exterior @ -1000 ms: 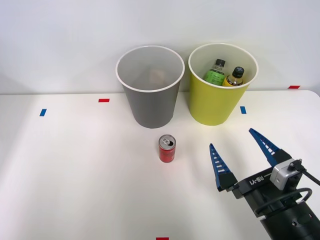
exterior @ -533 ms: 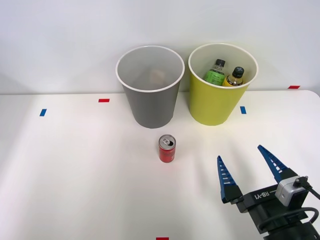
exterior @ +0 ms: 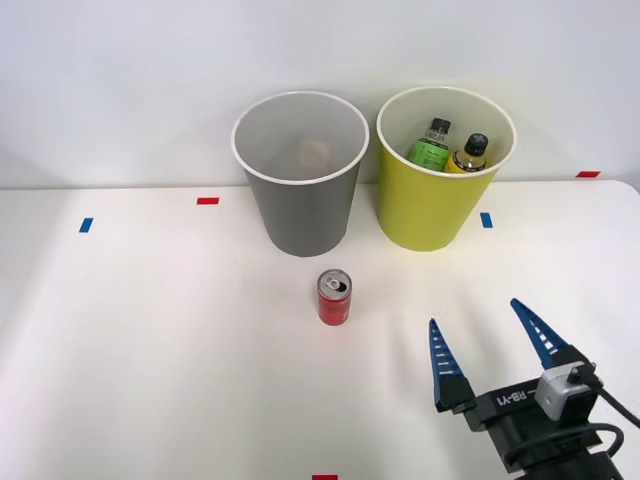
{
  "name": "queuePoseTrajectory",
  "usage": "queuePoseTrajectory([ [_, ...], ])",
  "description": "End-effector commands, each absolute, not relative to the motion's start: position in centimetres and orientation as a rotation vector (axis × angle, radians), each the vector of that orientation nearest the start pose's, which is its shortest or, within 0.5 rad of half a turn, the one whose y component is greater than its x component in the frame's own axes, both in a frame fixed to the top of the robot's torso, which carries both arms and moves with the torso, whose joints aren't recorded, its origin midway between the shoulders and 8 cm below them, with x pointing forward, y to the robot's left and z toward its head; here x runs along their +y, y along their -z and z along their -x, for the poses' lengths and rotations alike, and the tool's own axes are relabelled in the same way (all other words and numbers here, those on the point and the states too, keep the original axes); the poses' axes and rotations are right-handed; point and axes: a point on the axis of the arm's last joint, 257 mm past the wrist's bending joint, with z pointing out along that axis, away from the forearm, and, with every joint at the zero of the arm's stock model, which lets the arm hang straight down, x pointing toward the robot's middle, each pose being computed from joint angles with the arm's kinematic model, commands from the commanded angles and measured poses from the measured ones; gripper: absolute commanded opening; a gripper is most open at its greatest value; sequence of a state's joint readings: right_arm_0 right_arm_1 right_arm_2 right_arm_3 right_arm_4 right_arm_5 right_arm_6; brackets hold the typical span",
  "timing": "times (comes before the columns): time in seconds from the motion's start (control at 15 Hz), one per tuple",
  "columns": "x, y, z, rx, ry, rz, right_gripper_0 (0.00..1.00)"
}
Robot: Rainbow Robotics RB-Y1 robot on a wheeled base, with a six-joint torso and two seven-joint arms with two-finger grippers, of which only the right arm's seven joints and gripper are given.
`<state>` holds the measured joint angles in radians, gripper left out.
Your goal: Put cans in the gray bin, plastic bottles in the light green bin
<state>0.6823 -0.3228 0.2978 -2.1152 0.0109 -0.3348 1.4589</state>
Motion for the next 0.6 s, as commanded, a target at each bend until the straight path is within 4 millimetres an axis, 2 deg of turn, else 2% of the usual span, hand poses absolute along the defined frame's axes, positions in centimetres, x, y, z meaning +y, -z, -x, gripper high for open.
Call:
queuePoseTrajectory([
  [0.07, -17.7, 20.5, -33.3, 1.399, -0.188, 0.179, 1.0],
  [0.6, -18.3, 26.2, -29.4, 1.433, -0.166, 0.289, 1.0],
])
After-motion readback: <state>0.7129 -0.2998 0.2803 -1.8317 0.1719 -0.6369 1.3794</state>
